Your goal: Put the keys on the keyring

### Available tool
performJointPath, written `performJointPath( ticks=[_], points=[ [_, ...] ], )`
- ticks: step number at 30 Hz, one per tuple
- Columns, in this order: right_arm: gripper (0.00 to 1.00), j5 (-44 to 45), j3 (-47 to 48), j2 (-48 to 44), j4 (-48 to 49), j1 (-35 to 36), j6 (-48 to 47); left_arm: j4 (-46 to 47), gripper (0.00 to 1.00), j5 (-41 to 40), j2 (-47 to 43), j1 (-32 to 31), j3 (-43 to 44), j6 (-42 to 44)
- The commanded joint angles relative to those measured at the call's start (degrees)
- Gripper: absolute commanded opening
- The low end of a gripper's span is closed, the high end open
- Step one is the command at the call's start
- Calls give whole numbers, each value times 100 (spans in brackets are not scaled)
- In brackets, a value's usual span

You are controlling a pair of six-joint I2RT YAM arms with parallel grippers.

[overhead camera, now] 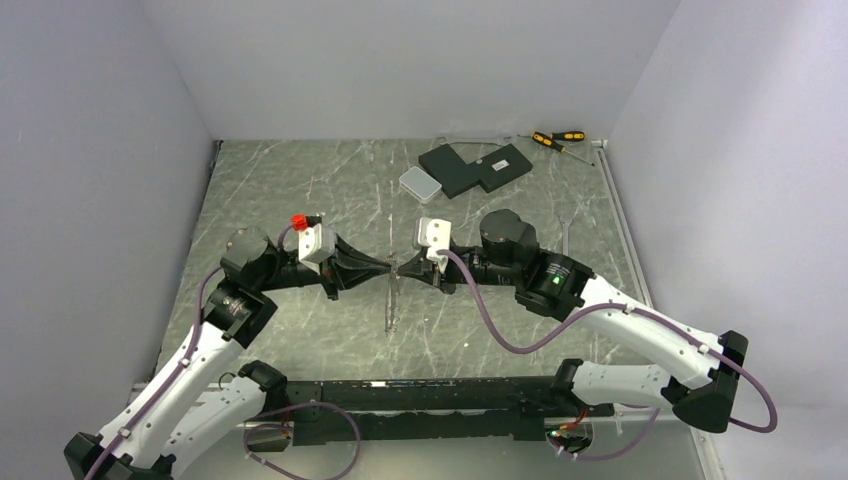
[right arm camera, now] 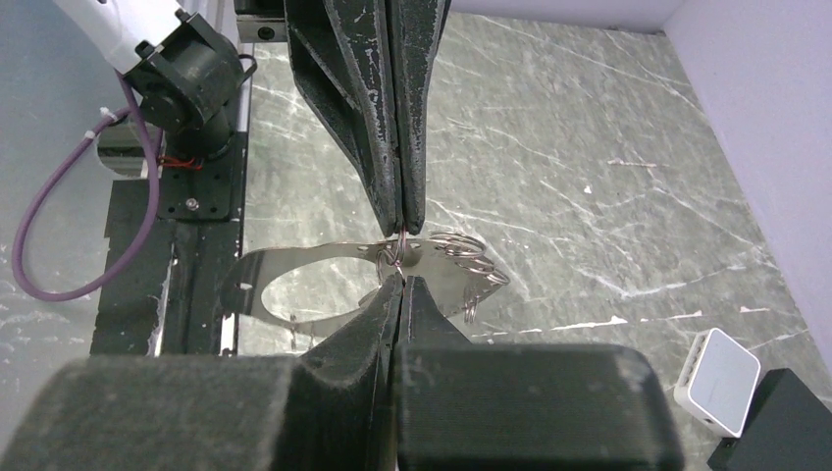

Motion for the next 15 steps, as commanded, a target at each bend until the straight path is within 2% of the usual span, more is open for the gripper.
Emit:
performJointPath(
  ticks=[1, 4, 7, 12, 15],
  points=[
    [4, -13, -61, -188, -223, 3, 114, 622, 0, -163, -83, 155, 61, -117],
    [22, -15, -92, -241, -96, 3, 173, 643, 0, -90, -48, 158, 68, -143],
    [27, -75, -142, -326, 23, 3, 206, 708, 0, 77, 15, 161, 69, -208],
    [30, -82, -183, -375, 158, 3, 218, 857, 0, 292, 98, 166, 63, -315],
    [39, -15, -192, -370, 262, -6, 224, 913, 0, 406, 130, 166, 61, -368]
  ],
)
